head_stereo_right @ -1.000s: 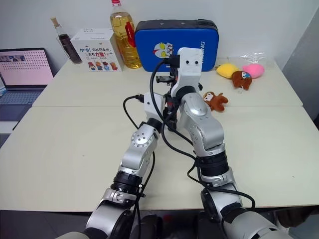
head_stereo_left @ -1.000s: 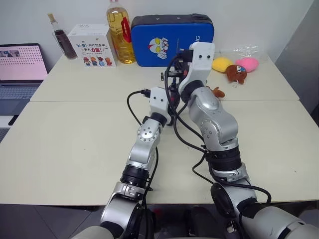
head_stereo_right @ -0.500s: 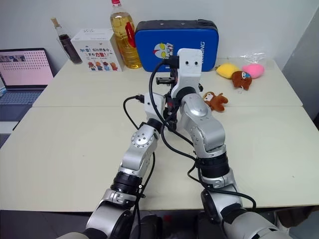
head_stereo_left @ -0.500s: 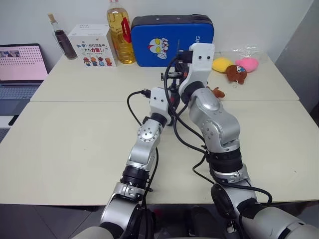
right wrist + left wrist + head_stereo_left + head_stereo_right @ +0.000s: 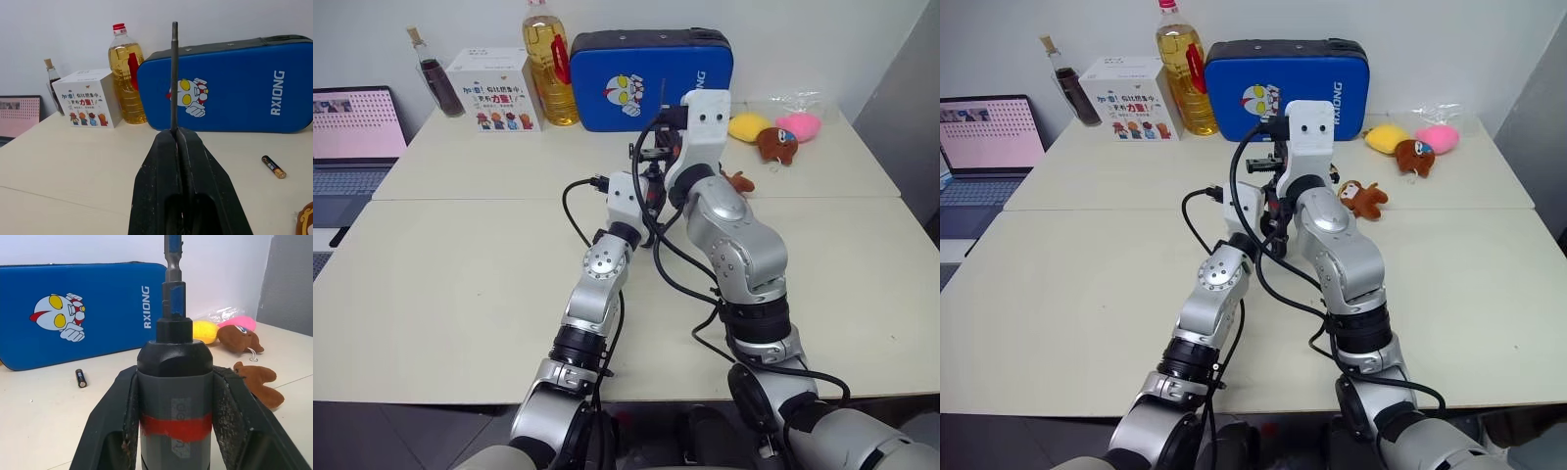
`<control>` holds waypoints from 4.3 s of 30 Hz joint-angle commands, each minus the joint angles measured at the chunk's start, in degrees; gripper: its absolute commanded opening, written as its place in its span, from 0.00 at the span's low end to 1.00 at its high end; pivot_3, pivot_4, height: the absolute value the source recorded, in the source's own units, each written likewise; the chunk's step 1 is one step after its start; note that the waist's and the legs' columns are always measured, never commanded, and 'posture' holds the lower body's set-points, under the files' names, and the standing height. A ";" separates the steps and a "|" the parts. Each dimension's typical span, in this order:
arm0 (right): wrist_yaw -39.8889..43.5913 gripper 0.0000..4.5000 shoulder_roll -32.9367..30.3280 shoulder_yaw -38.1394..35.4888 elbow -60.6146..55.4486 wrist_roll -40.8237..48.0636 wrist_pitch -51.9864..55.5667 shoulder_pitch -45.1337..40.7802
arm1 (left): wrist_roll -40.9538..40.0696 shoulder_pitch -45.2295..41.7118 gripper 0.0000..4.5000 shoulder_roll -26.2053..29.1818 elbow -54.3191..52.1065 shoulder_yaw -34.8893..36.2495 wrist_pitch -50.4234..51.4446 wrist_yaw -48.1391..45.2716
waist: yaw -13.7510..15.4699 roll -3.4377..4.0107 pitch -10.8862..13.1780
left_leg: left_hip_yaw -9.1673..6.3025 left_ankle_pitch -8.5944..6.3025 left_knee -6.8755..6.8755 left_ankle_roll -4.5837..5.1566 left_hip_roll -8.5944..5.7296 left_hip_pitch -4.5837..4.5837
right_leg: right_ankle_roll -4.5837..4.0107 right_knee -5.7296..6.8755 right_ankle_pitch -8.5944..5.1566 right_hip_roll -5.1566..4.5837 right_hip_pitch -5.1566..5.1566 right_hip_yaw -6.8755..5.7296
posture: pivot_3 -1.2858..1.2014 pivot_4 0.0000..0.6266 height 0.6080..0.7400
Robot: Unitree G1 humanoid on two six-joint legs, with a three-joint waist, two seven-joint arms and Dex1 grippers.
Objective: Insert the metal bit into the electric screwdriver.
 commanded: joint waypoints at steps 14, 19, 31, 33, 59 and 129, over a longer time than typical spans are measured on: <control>2.10 0.00 -0.31 1.42 -0.57 -1.80 5.53 1.76 | 0.29 -0.23 0.37 0.09 -1.96 0.30 -0.72 0.56 | -0.02 0.00 0.00 | -0.01 0.00 0.00 0.00 0.00 0.01 | 0.00 0.00 0.00 0.01 0.01 -0.01 | 0.52 0.24 1.00; 1.72 0.00 -0.06 0.37 -0.80 -2.29 6.31 1.98 | 0.27 -0.14 0.37 0.00 -2.01 0.30 -0.75 0.67 | -0.03 0.00 0.00 | -0.01 0.00 -0.01 0.00 0.00 0.02 | 0.00 0.00 0.00 0.01 0.01 0.00 | 0.52 0.24 1.00; 0.52 0.00 0.68 -1.46 -0.89 -2.31 7.87 2.64 | 0.21 -0.31 0.37 -0.02 -2.03 0.33 -0.78 0.62 | -0.04 0.00 -0.01 | 0.00 0.00 -0.01 0.00 0.00 0.03 | 0.00 0.00 0.00 0.01 0.02 -0.01 | 0.52 0.24 1.00; 0.38 0.00 0.80 -1.71 -0.90 -2.22 8.09 2.69 | 0.20 -0.31 0.37 -0.02 -2.03 0.34 -0.78 0.62 | -0.04 0.00 -0.01 | -0.01 0.00 -0.01 0.00 0.00 0.03 | 0.00 0.00 0.00 0.01 0.02 -0.01 | 0.52 0.24 1.00; -2.99 0.00 1.84 -2.77 1.07 -2.15 9.21 1.48 | 4.18 -3.18 0.37 -0.97 3.87 -0.61 -5.80 4.27 | -0.09 0.01 -0.02 | 0.00 0.00 -0.02 0.01 0.01 0.07 | 0.01 -0.01 -0.01 0.02 0.06 -0.01 | 0.52 0.24 1.00; -2.29 0.00 0.77 -6.03 2.41 -1.64 17.13 0.64 | 10.41 -0.01 0.37 -0.65 6.73 -1.93 -12.84 10.68 | -1.30 0.03 -0.36 | 0.00 -0.01 -0.15 0.02 0.08 0.19 | 0.01 -0.02 -0.01 0.12 0.10 0.01 | 0.52 0.24 1.00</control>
